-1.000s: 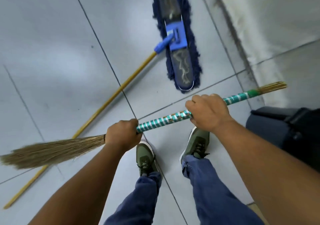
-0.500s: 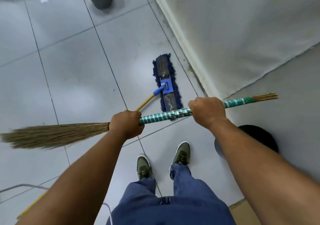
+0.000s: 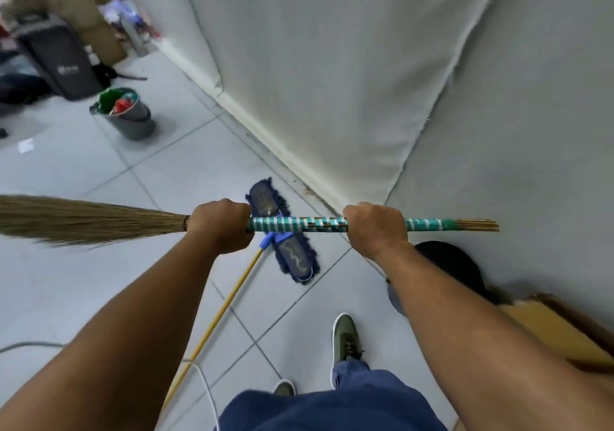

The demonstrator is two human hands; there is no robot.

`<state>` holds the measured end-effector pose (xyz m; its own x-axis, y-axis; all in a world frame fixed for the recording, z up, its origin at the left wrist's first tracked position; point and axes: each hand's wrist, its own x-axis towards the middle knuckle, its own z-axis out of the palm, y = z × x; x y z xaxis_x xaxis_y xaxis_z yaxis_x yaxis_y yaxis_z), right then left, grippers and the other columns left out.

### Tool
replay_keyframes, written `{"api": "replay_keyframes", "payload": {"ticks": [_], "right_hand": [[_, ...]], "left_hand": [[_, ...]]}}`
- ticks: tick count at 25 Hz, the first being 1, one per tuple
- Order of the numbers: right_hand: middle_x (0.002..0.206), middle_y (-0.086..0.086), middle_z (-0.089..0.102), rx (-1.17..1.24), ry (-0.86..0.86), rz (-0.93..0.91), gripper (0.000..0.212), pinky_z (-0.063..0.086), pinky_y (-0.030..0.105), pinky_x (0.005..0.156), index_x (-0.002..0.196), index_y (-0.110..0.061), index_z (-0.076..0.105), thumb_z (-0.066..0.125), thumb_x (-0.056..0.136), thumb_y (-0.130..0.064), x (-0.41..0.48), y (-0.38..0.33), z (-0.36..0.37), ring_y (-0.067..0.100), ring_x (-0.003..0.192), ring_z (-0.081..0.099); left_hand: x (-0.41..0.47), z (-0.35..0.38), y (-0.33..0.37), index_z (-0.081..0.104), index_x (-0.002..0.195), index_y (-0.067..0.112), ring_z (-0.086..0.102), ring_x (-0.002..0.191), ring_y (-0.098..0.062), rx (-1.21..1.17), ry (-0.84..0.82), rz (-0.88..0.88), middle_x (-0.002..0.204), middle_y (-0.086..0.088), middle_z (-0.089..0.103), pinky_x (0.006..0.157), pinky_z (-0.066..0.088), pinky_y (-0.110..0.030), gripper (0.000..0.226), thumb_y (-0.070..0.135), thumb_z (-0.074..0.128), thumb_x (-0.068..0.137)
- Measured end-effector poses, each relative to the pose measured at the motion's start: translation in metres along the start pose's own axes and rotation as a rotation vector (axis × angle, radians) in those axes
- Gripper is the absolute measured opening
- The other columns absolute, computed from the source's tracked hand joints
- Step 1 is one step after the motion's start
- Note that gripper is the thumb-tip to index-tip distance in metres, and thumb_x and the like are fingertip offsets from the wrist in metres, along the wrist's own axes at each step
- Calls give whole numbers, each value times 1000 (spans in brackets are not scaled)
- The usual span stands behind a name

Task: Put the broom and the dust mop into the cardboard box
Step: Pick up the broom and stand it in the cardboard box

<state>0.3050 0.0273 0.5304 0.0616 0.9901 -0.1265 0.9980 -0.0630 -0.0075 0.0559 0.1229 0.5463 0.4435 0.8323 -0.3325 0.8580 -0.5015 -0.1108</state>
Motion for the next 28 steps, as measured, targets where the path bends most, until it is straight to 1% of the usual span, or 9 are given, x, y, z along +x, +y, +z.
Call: {"api": "replay_keyframes", "payload": {"ticks": [3, 5, 8, 12, 15, 18, 20, 24, 28], "right_hand": [[83, 6, 66, 27, 68, 178, 8, 38, 33, 54, 90, -16, 61, 54, 86, -15, -45, 4, -16, 30, 63, 56], [85, 7, 67, 45, 91, 349, 11, 38, 33, 56, 91, -17, 62, 54, 84, -15, -90, 6, -25, 33, 70, 62], [89, 6, 69, 69, 130, 601, 12, 40, 35, 59, 92, -19, 62, 53, 83, -17, -166, 16, -32, 34, 79, 65], [94, 5, 69, 68, 115, 937, 12, 48, 35, 65, 95, -21, 61, 56, 84, -19, -285, 34, -44, 31, 83, 66], [98, 5, 70, 71, 124, 1160, 14, 51, 37, 73, 99, -21, 62, 55, 86, -22, -369, 48, -52, 30, 88, 66], [99, 6, 69, 36, 159, 1346, 18, 50, 37, 74, 101, -20, 61, 51, 87, -21, -462, 57, -60, 31, 89, 66], [97, 7, 69, 36, 164, 1427, 17, 50, 38, 73, 100, -19, 61, 51, 87, -21, -518, 58, -62, 31, 88, 65], [88, 2, 67, -6, 177, 1639, 14, 47, 35, 64, 96, -24, 60, 50, 86, -25, -638, 50, -54, 26, 77, 63], [81, 0, 65, 46, 196, 1809, 11, 54, 36, 65, 94, -26, 60, 53, 86, -28, -720, 39, -28, 22, 70, 62]], "left_hand": [[3, -36, 17, 49, 83, 24, 53, 69, -26, 55, 71, 157, 74, 1, 50, 62, 44, -33, 14, 37, 51, 81], [0, -55, 41, 53, 86, 21, 57, 71, -29, 93, 154, 295, 73, 0, 51, 63, 45, -33, 15, 35, 54, 81], [-8, -81, 97, 57, 92, 19, 63, 77, -33, 132, 280, 484, 78, -5, 62, 66, 43, -33, 16, 31, 55, 81], [-47, -105, 209, 56, 95, 19, 64, 76, -28, 256, 450, 834, 84, -2, 67, 74, 43, -36, 18, 34, 52, 86], [-91, -118, 292, 56, 97, 19, 64, 77, -26, 293, 529, 1023, 86, -1, 67, 73, 42, -36, 20, 36, 50, 88], [-150, -126, 378, 54, 101, 17, 63, 83, -26, 314, 581, 1215, 92, -2, 67, 73, 41, -36, 23, 36, 50, 89], [-189, -128, 427, 54, 103, 16, 63, 85, -26, 313, 602, 1323, 94, -3, 66, 72, 39, -36, 28, 39, 49, 89], [-281, -112, 526, 54, 101, 18, 64, 84, -27, 305, 666, 1548, 95, -3, 68, 72, 42, -36, 27, 42, 52, 88], [-354, -82, 593, 56, 107, 20, 65, 86, -27, 332, 705, 1675, 98, -4, 68, 70, 38, -35, 28, 38, 54, 87]]}}
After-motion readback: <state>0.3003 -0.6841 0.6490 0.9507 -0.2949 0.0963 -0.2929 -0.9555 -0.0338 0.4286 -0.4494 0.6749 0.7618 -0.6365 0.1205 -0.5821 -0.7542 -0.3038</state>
